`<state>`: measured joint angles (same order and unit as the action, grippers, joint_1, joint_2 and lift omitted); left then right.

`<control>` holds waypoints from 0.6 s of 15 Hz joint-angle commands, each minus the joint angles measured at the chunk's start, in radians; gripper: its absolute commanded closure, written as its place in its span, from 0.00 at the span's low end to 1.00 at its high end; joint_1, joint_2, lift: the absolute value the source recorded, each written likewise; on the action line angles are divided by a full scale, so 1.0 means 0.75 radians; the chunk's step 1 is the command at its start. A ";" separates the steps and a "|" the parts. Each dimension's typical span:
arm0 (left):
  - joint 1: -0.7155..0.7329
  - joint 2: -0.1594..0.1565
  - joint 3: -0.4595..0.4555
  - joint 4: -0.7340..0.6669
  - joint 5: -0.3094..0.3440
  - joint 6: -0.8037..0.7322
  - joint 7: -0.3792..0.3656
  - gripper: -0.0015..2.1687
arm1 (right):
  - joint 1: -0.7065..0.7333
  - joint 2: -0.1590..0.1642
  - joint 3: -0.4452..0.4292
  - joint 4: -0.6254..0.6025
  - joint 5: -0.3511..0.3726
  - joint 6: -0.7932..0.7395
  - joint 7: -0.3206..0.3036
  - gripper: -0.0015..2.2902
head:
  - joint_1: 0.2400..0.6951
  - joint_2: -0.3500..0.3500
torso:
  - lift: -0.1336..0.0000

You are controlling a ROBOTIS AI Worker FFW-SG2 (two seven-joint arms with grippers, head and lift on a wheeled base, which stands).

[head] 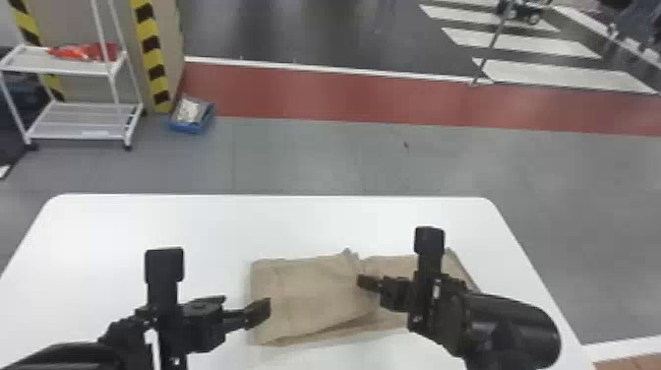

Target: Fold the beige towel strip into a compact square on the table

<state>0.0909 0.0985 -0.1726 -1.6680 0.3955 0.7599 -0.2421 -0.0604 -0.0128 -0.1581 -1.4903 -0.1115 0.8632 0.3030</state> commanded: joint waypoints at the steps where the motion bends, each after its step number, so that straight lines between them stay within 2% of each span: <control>1: 0.018 0.002 0.011 -0.012 0.002 -0.004 -0.002 0.01 | 0.027 0.001 0.019 -0.052 0.003 0.002 -0.038 0.52 | 1.00 0.23 | 1.00; 3: 0.030 0.002 0.022 -0.034 0.002 0.000 -0.002 0.01 | 0.042 0.001 0.017 -0.070 0.012 0.002 -0.058 0.46 | 1.00 0.23 | 1.00; 9: 0.053 0.002 0.017 -0.077 0.002 0.017 0.004 0.01 | 0.023 -0.010 0.006 -0.056 0.026 0.002 -0.058 0.45 | 1.00 0.22 | 1.00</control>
<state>0.1272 0.0997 -0.1577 -1.7240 0.3973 0.7693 -0.2393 -0.0390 -0.0191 -0.1528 -1.5378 -0.0939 0.8645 0.2592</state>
